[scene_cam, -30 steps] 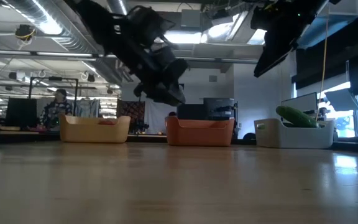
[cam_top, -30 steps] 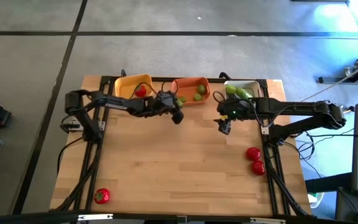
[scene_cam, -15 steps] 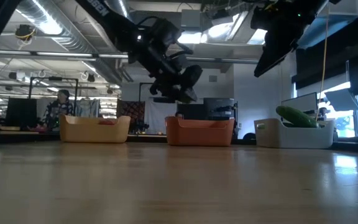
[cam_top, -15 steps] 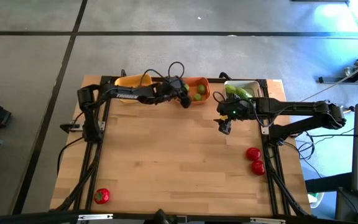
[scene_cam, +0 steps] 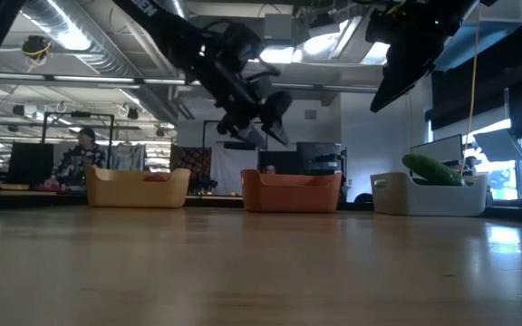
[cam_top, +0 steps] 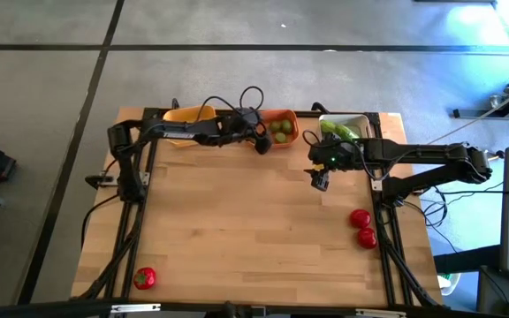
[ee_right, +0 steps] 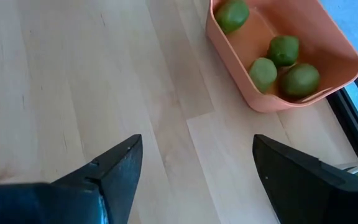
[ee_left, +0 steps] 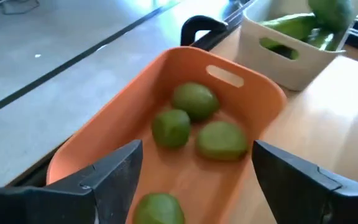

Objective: Sort produce into baskets
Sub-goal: Put the bottom left tomato into the yellow bin

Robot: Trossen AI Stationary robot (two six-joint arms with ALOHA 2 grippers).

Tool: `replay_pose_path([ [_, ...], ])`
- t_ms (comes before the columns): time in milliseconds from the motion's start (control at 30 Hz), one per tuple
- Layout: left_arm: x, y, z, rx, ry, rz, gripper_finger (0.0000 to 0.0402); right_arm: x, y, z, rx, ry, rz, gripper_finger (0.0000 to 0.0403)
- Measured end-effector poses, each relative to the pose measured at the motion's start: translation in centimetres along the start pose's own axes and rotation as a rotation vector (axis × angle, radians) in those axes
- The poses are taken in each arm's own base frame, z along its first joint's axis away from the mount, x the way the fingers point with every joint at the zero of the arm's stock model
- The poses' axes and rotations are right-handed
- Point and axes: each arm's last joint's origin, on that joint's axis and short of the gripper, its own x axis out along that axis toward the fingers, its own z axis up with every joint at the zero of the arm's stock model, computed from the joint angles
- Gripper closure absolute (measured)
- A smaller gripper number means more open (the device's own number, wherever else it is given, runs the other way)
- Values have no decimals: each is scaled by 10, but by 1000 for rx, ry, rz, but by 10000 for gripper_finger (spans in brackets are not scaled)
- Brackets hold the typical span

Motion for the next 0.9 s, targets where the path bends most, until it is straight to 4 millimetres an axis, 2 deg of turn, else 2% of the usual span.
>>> replay_pose_path([
  [100,-17,-8,6,21,-8,-25,105,0,0,0,-1,4,0,111],
  [300,-62,-29,19,81,-41,-101,115,0,0,0,-8,-1,2,111],
  [433,-94,-44,20,134,-27,-155,117,0,0,0,-8,1,3,111],
  [700,-149,-73,4,270,58,-263,117,0,0,0,-31,1,11,111],
  [900,-176,-94,-12,348,106,-340,116,0,0,0,-31,0,11,111],
])
